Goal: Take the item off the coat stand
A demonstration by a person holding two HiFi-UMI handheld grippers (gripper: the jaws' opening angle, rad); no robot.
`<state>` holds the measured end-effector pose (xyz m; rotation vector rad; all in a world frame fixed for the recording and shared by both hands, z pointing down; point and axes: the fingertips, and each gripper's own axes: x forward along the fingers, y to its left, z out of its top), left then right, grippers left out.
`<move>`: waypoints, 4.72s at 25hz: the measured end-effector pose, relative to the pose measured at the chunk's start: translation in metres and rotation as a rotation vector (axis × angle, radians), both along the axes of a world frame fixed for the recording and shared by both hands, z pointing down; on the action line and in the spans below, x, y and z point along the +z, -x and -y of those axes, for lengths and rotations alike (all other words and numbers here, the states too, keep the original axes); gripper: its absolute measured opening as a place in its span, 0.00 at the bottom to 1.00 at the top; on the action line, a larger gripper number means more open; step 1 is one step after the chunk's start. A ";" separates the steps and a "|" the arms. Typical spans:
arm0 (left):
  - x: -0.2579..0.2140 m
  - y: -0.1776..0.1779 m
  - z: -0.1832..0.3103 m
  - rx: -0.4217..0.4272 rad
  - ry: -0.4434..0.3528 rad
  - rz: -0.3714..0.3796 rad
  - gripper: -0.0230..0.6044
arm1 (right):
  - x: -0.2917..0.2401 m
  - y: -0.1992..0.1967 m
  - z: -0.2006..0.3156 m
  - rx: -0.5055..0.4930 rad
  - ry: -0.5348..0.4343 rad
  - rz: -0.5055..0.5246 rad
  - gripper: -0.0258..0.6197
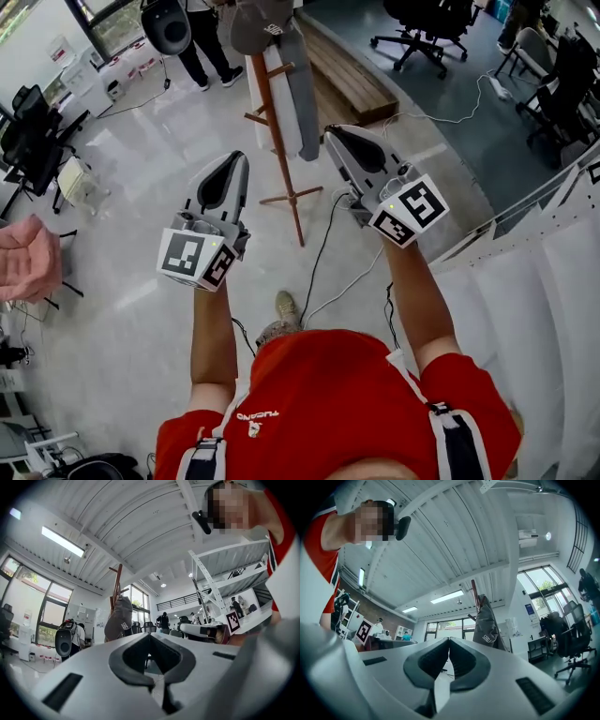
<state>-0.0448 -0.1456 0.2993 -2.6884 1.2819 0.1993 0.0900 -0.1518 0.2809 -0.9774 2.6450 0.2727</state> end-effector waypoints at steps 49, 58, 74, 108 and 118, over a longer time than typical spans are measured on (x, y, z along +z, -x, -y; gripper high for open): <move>-0.033 0.052 0.228 0.069 -0.033 -0.025 0.06 | -0.135 0.040 0.311 -0.046 0.030 0.070 0.57; -0.034 0.054 0.231 0.052 -0.036 -0.014 0.06 | -0.136 0.063 0.309 -0.065 -0.036 -0.041 0.31; -0.045 0.062 0.223 0.066 -0.058 -0.011 0.06 | -0.199 0.047 0.276 0.142 -0.277 -0.049 0.10; -0.041 0.039 0.161 0.181 -0.046 -0.102 0.06 | -0.068 0.047 0.112 0.146 -0.217 -0.108 0.10; -0.048 0.040 0.157 0.154 -0.022 -0.084 0.06 | -0.050 0.049 0.107 0.130 -0.167 -0.092 0.09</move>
